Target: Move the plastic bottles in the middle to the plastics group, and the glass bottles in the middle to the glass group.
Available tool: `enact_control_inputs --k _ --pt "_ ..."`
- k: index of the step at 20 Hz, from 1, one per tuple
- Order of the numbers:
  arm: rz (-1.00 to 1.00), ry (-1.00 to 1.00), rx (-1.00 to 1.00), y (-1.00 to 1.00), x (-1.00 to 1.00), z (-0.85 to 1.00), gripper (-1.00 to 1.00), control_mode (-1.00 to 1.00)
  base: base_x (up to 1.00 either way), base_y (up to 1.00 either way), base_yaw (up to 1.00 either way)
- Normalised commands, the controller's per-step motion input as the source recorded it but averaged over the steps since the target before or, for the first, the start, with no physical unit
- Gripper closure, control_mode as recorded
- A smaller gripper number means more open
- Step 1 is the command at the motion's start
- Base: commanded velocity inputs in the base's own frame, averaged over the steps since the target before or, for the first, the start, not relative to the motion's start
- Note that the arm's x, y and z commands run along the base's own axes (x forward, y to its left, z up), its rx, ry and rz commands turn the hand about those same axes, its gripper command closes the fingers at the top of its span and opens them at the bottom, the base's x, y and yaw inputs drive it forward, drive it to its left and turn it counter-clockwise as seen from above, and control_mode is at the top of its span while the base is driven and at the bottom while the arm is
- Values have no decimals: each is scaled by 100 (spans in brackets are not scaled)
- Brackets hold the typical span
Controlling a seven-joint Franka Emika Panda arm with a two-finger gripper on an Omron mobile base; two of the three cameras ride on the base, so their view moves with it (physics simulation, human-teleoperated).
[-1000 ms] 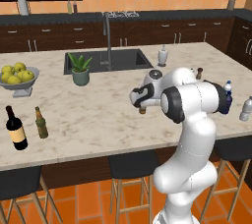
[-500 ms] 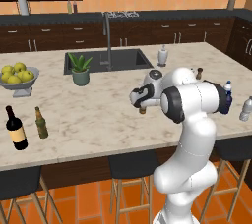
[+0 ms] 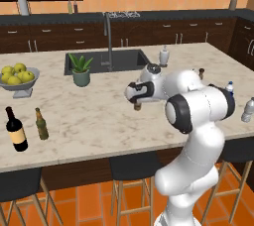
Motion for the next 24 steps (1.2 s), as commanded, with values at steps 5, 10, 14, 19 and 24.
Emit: enact_control_inputs --k 5,10,14,19,24 --pt "7 -4 -1 49 -44 54 100 -100 0 0 0" --pt "15 -2 -1 79 -48 27 100 -100 0 0 0" --pt "29 0 -2 95 -32 7 100 -100 0 0 0" --pt "31 -4 0 89 -11 0 100 -100 0 0 0" --pt "33 0 -1 97 -15 0 100 -100 0 0 0"
